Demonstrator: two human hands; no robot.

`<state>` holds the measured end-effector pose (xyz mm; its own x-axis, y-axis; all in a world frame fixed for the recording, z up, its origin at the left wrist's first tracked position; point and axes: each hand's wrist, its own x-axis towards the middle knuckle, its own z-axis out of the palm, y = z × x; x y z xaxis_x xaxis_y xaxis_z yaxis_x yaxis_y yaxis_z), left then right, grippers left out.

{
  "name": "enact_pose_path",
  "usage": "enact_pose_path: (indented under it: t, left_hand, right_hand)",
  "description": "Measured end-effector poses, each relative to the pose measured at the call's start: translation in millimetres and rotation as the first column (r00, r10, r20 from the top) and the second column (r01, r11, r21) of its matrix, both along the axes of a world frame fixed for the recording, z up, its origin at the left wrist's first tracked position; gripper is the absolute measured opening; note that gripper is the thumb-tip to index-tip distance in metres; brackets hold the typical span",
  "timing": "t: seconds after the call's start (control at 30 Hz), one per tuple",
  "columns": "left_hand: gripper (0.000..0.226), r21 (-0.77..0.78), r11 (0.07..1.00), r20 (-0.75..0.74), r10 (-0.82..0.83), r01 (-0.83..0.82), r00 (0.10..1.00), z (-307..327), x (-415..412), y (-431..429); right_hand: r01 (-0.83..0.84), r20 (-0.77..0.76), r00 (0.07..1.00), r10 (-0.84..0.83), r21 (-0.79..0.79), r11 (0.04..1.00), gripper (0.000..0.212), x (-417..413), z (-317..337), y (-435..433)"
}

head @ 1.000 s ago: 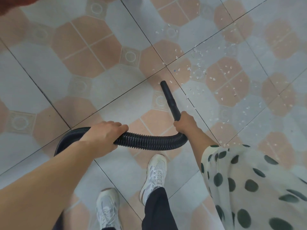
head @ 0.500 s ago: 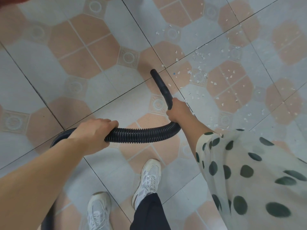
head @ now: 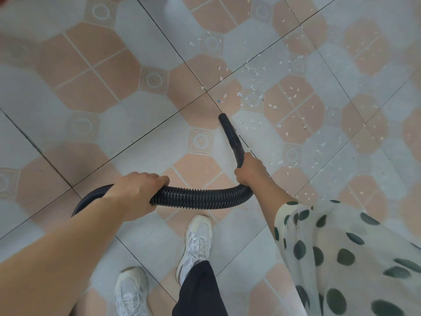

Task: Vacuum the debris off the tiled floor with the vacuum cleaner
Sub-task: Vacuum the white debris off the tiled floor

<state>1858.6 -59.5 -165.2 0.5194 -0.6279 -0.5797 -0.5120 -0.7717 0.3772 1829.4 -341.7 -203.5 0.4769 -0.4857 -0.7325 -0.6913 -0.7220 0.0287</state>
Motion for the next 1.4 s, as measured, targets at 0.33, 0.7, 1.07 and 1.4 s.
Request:
enact_pose_path:
  t: [0.33, 0.7, 1.07, 1.4]
  left_hand:
    - [0.020, -0.054, 0.994, 0.021, -0.095, 0.096, 0.995, 5, -23, 1]
    - [0.020, -0.046, 0.975, 0.002, -0.216, 0.215, 0.976, 9, -51, -15]
    - [0.031, -0.101, 0.966, -0.015, -0.239, 0.236, 0.971, 3, -70, -31]
    - [0.028, -0.095, 0.948, -0.050, -0.311, 0.305, 0.949, 5, -92, -30]
  right_hand:
    - [0.182, 0.001, 0.983, -0.183, 0.087, 0.979, 0.043, -60, 0, 16]
    - [0.365, 0.000, 0.930, -0.367, 0.091, 0.926, 0.042, -129, -2, 13]
    - [0.337, 0.011, 0.941, -0.338, 0.064, 0.939, 0.041, -153, -10, 0]
    - [0.383, -0.018, 0.924, -0.383, 0.050, 0.922, 0.057, -178, -2, 4]
